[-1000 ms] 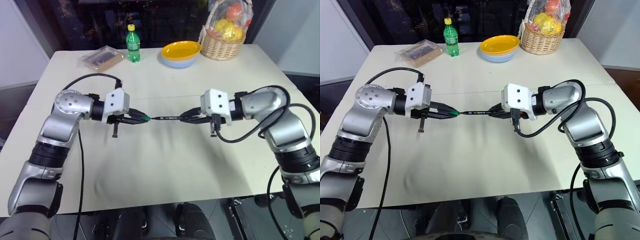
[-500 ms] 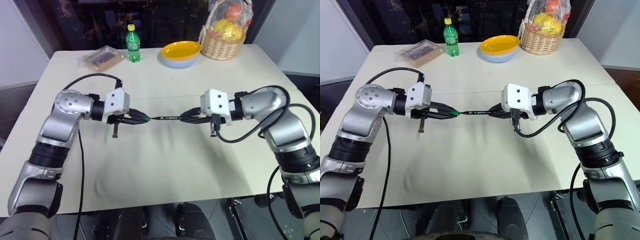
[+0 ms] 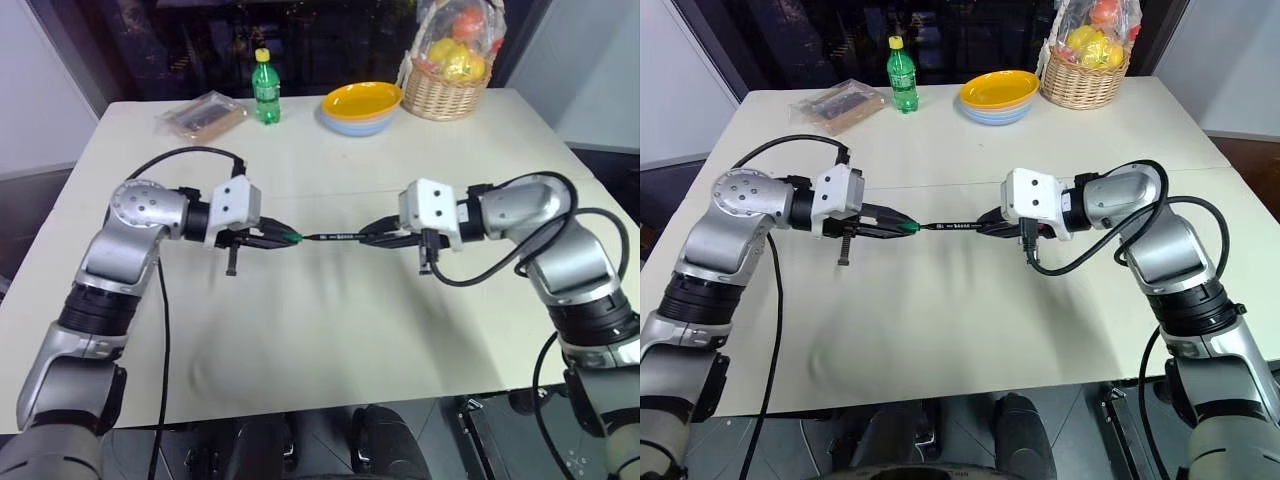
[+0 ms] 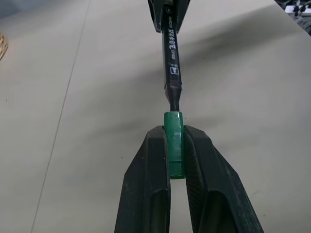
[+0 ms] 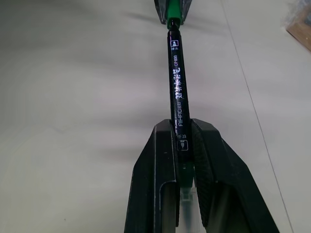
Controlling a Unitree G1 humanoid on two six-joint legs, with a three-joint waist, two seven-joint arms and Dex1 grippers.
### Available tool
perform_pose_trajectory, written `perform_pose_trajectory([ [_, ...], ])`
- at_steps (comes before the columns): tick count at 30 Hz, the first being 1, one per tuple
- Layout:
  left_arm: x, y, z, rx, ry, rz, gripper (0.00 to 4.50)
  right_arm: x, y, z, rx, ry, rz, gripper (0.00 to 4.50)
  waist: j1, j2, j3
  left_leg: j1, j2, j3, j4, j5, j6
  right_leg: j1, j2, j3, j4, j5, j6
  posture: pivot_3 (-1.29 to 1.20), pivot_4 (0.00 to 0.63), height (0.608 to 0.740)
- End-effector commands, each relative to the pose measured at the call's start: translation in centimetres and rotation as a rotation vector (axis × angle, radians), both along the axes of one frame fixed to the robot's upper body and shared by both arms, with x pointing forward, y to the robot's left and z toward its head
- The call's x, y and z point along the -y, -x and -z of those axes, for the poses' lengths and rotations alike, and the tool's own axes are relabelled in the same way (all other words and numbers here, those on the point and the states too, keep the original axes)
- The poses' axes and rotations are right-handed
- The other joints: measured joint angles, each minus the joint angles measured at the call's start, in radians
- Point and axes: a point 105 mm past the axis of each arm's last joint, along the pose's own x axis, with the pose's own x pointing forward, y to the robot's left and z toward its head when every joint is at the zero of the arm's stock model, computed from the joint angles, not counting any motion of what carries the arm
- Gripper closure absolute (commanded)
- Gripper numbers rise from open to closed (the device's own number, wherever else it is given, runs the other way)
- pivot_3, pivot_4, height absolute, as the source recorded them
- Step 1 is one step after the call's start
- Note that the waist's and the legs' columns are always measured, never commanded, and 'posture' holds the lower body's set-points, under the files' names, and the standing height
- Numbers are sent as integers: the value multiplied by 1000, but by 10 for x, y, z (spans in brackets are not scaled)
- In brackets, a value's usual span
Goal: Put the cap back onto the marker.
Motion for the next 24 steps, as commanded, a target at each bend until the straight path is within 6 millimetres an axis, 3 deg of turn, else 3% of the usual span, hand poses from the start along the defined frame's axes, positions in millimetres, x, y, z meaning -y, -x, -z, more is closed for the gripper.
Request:
perform_pose_trajectory([
  [1, 7, 3, -11, 52, 15, 23, 4500, -8, 6, -13, 45, -29, -38, 4473, 0, 0, 0, 0, 0, 0, 0, 0, 0, 0, 0, 0, 0, 0, 0, 0, 150, 740],
  [12, 14, 2, -10, 81, 15, 42, 4500, -19, 2, -13, -1, -70, -38, 4473, 0, 0, 0, 0, 0, 0, 0, 0, 0, 0, 0, 0, 0, 0, 0, 0, 150, 740],
  [24, 15, 0, -6, 127, -12, 73, 4500, -38, 15, -13, -90, -77, -114, 4473, 0, 0, 0, 0, 0, 0, 0, 0, 1, 0, 0, 0, 0, 0, 0, 0, 150, 740],
])
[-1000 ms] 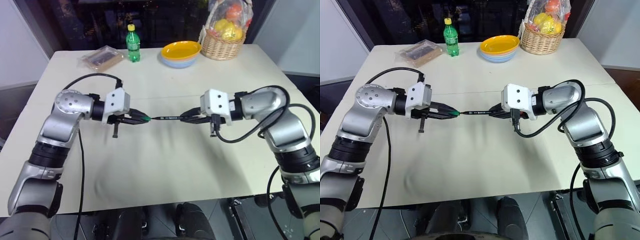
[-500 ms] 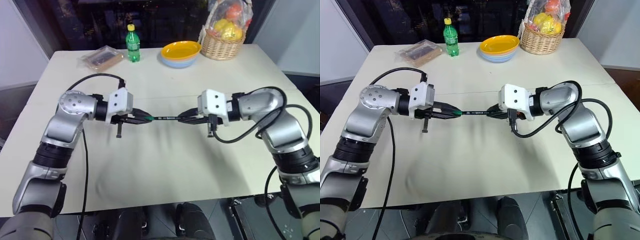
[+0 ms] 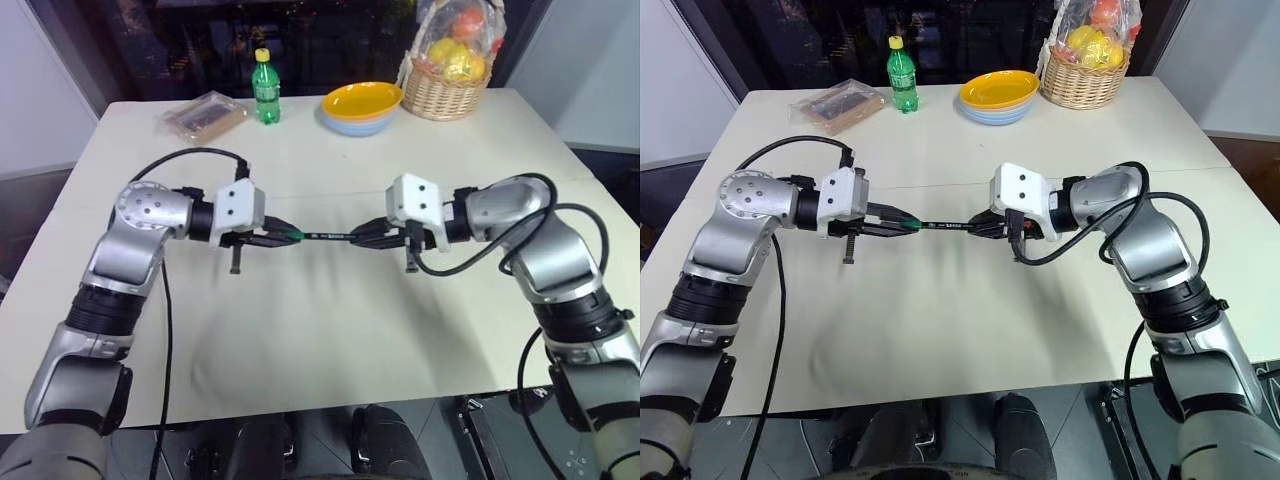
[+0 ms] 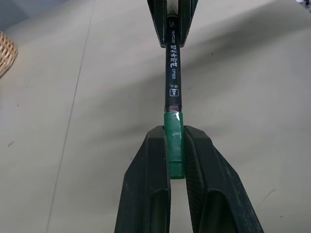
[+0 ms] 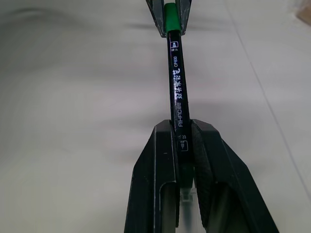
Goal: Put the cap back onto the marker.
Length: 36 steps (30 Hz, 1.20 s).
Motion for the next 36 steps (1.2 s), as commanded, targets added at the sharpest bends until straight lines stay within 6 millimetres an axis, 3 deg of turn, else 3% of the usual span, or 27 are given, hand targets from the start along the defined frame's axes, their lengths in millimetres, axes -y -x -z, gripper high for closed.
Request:
perform_pose_trajectory([
  [1, 15, 5, -9, 62, 3, 74, 4500, -26, 19, -19, 52, -35, -156, 4473, 0, 0, 0, 0, 0, 0, 0, 0, 0, 0, 0, 0, 0, 0, 0, 0, 150, 740],
  [11, 14, 2, -5, 87, -37, 103, 4500, -35, 25, -18, 39, -2, -206, 4473, 0, 0, 0, 0, 0, 0, 0, 0, 0, 0, 0, 0, 0, 0, 0, 0, 150, 740],
  [24, 31, 2, -14, 80, 21, 124, 4500, -50, 32, -17, 59, -19, -236, 4473, 0, 0, 0, 0, 0, 0, 0, 0, 0, 0, 0, 0, 0, 0, 0, 0, 150, 740],
  [36, 21, -1, -14, 35, 43, 57, 4500, -41, 23, -15, 81, -6, -190, 4473, -1, 0, 0, 0, 0, 0, 0, 0, 0, 0, 0, 0, 0, 0, 0, 0, 150, 740],
])
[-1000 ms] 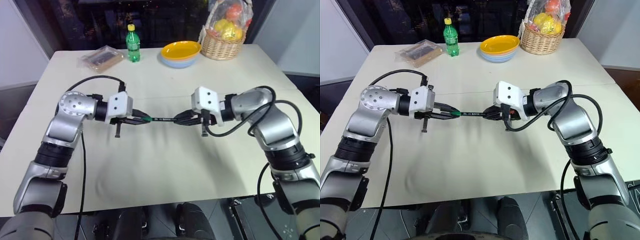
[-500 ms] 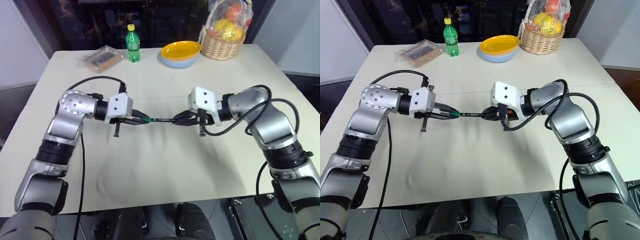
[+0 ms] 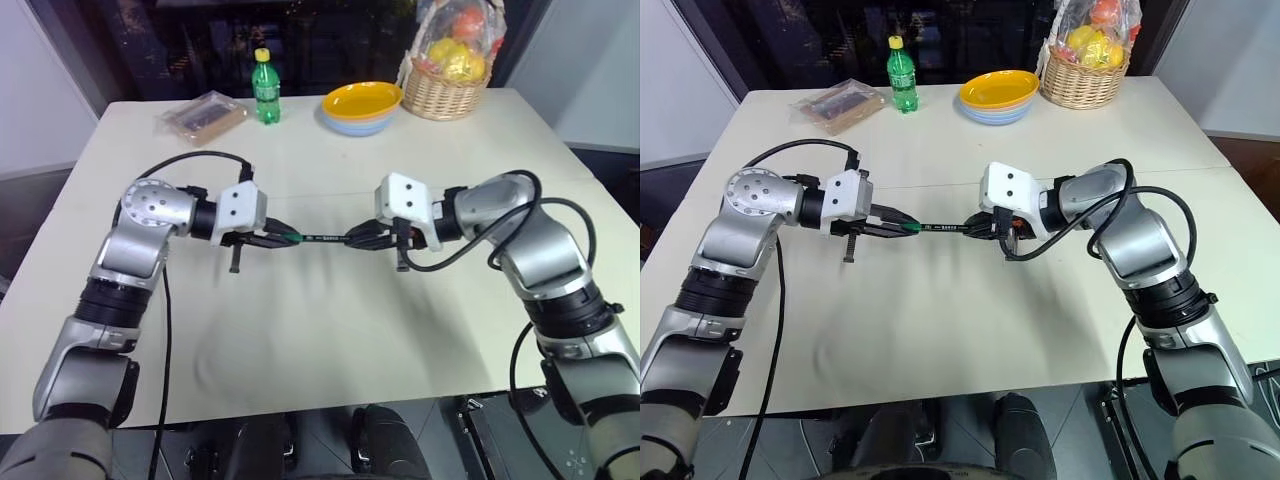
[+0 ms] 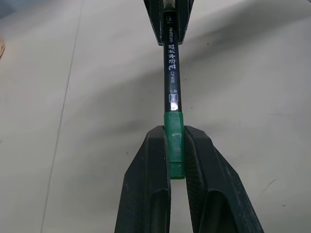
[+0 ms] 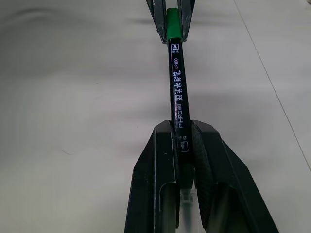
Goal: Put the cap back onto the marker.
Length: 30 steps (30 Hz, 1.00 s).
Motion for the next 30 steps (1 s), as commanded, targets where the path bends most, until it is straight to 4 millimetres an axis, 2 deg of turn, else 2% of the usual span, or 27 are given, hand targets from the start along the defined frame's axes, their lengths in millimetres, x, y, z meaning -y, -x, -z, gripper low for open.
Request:
perform_pose_trajectory([
  [1, 17, 5, -20, 64, 69, 34, 4500, -32, 24, -17, 88, -44, -197, 4473, -1, 0, 0, 0, 0, 0, 0, 0, 0, 0, 0, 0, 0, 0, 0, 0, 150, 740],
  [7, 11, 6, -16, 50, 71, 3, 4500, -25, 19, -17, 91, -39, -174, 4473, 0, 0, 0, 0, 0, 0, 0, 0, 0, 0, 0, 0, 0, 0, 0, 0, 150, 740],
  [11, 7, 7, -15, 45, 75, -19, 2705, -18, 14, -16, 98, -25, -149, 4500, 0, 0, 0, 0, 0, 0, 0, 0, 0, 0, 0, 0, 0, 0, 0, 0, 150, 740],
  [16, -1, 9, -17, 34, 101, -74, 153, -5, 8, -12, 96, -5, -107, 4500, -1, 0, 0, 0, 0, 0, 0, 0, 0, 0, 0, 0, 0, 0, 0, 0, 150, 740],
  [24, -21, 17, -24, -5, 178, -210, 68, 31, -3, -8, 105, 22, 45, 4500, 0, 0, 0, 0, 0, -1, 0, 0, 0, 0, 0, 0, 0, 0, 0, 0, 150, 740],
  [28, -23, 18, -29, -27, 239, -290, 68, 53, -13, -12, 132, -15, 209, 4500, 0, 0, 0, 0, 0, -1, 0, 0, 0, 0, 0, 0, 0, 0, 0, 0, 150, 740],
  [30, -23, 17, -28, -38, 262, -338, 68, 68, -21, -21, 150, -76, 352, 4500, 2, 0, 0, 0, 0, -1, 0, 0, 0, 0, 0, 0, 0, 0, 0, 0, 150, 740],
])
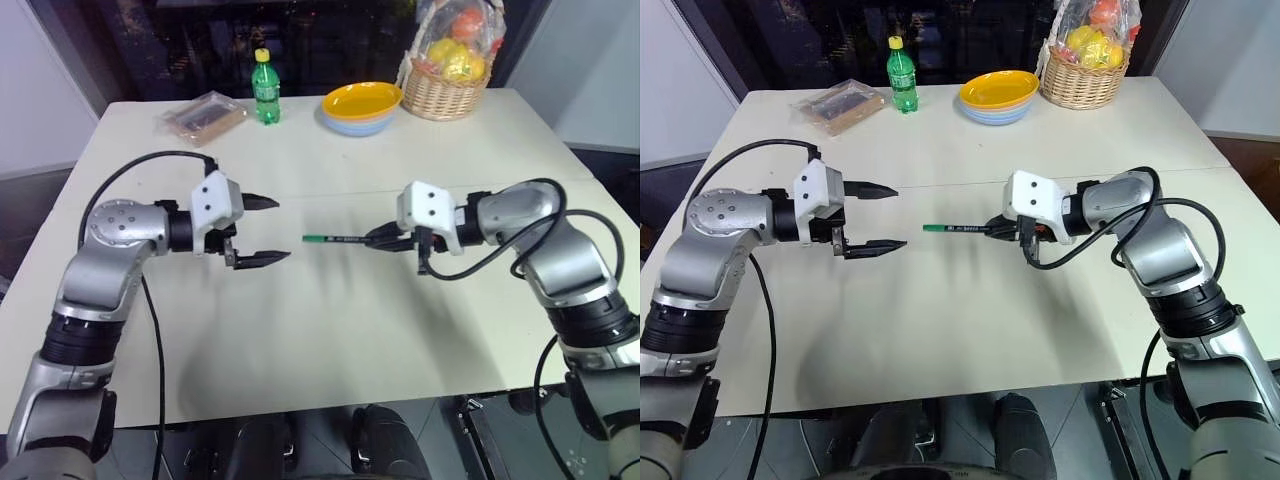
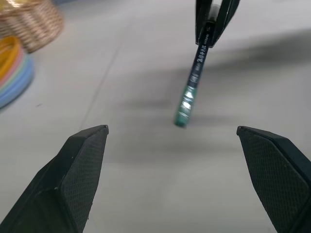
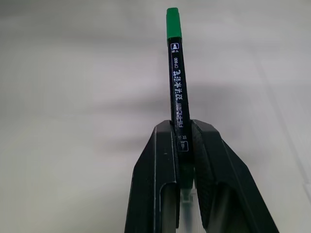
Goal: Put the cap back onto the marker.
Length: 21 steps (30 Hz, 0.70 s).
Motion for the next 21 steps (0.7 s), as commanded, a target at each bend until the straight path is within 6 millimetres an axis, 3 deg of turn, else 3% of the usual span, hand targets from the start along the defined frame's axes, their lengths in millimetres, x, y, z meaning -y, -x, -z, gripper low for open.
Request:
perform_pose_trajectory([
  [1, 0, 3, -12, 28, 52, -61, 68, 26, -10, -27, 83, -100, 224, 4500, 0, 0, 0, 0, 0, 0, 0, 0, -1, 0, 0, 0, 0, 0, 0, 0, 150, 740],
  [7, 5, 9, -7, -24, 101, -89, 68, 85, -6, -31, 107, -234, 699, 4500, 2, 0, 0, 0, 0, 0, 0, 2, -3, 0, 0, 0, 0, 0, 0, 0, 150, 740],
  [10, 7, 11, -5, -36, 110, -86, 68, 96, 5, -25, 86, -265, 806, 4500, 1, 0, 0, 0, 0, 0, 0, 1, -2, 0, 0, 0, 0, 0, 0, 0, 150, 740],
  [21, 16, 5, -6, -50, 123, -45, 68, 150, 42, 27, 85, -298, 1266, 4500, 2, 0, 0, 0, -1, -1, -1, 0, 0, 0, 0, 0, -1, 0, 0, 0, 150, 740],
])
